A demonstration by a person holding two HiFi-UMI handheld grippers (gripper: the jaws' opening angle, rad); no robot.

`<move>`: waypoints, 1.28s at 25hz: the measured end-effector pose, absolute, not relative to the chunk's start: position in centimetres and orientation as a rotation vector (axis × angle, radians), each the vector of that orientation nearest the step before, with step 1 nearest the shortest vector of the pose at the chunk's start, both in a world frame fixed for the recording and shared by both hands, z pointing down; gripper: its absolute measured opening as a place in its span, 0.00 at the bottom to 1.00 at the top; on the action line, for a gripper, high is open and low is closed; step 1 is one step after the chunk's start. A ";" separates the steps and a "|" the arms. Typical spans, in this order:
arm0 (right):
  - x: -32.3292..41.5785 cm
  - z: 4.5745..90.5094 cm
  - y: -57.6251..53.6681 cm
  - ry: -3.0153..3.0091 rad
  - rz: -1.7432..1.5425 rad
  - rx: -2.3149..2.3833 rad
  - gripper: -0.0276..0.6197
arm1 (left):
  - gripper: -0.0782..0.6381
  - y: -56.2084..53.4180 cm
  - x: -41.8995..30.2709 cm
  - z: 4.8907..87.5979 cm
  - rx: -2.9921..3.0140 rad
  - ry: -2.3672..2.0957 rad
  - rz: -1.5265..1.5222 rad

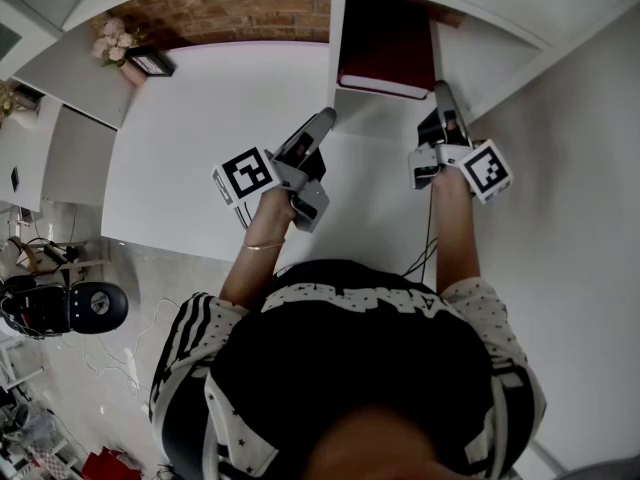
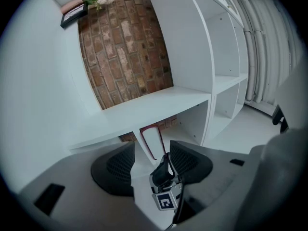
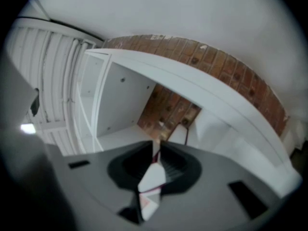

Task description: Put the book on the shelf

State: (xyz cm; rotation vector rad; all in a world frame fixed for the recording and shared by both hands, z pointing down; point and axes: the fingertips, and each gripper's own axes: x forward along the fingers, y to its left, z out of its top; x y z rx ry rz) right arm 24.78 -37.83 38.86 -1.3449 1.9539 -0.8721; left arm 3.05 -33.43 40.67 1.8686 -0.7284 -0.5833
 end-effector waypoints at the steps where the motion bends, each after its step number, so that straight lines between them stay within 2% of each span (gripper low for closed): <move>1: 25.1 38.7 -37.7 1.957 -0.853 -1.353 0.14 | 0.46 -33.5 3.0 40.6 1.874 -0.728 -0.584; 8: 25.4 36.8 -35.4 2.031 -0.727 -1.324 0.12 | 0.41 -33.0 3.5 39.9 1.934 -0.727 -0.572; 13: 24.4 36.0 -34.1 2.070 -0.685 -1.268 0.10 | 0.31 -32.6 3.8 38.8 2.002 -0.724 -0.572; 17: 23.5 35.5 -33.0 2.107 -0.674 -1.243 0.10 | 0.19 -32.5 3.6 38.2 2.040 -0.766 -0.557; 32: 21.4 34.9 -26.9 2.284 -0.582 -1.257 0.09 | 0.18 -27.9 7.2 35.6 2.464 -0.764 -0.314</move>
